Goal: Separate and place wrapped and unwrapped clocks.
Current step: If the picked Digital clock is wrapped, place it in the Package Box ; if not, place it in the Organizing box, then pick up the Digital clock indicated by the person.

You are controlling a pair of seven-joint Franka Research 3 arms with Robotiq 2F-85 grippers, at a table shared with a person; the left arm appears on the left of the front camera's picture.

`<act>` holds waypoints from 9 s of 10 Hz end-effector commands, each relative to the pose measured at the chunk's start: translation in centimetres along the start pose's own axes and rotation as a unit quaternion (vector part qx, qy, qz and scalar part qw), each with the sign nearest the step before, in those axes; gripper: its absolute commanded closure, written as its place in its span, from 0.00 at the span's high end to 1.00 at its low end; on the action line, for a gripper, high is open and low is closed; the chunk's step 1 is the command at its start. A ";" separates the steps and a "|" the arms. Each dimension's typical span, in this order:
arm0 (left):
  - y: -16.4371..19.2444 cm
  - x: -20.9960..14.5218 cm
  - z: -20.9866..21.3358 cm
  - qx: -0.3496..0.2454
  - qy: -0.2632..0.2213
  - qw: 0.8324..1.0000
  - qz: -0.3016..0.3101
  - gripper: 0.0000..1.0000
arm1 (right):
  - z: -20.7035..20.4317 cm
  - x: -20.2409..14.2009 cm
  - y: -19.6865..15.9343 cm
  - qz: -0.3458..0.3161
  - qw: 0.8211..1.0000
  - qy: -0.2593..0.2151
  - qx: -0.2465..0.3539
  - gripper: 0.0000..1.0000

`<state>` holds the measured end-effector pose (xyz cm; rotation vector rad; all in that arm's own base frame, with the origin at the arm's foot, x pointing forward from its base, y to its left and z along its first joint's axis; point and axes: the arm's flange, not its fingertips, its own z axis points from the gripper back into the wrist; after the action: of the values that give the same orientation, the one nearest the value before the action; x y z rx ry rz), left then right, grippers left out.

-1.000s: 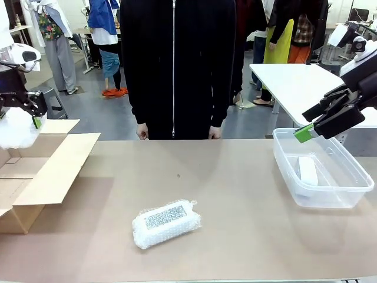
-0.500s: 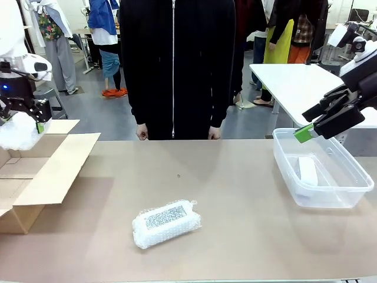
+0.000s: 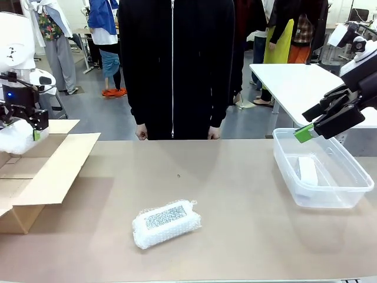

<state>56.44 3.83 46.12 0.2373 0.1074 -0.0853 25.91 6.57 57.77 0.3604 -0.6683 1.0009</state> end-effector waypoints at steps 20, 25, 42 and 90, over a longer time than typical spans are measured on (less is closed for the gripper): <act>2.7 -1.7 1.1 -0.051 0.066 0.996 -0.044 1.00 | -0.2 0.1 0.0 -0.005 1.000 -0.007 0.016 1.00; 6.3 -7.3 9.4 -0.154 0.014 0.987 -0.037 1.00 | -0.2 0.1 0.0 -0.005 1.000 -0.007 0.016 1.00; 5.8 -9.9 12.4 -0.165 -0.014 0.986 -0.029 1.00 | -0.2 0.1 0.0 -0.005 1.000 -0.007 0.016 1.00; -3.5 -32.8 9.5 -0.381 -0.444 0.745 -0.320 1.00 | -0.2 0.1 0.0 -0.005 1.000 -0.007 0.016 1.00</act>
<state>24.49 0.86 58.18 -0.6955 -0.7337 -0.8341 25.93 6.56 57.75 0.3590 -0.6672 0.9997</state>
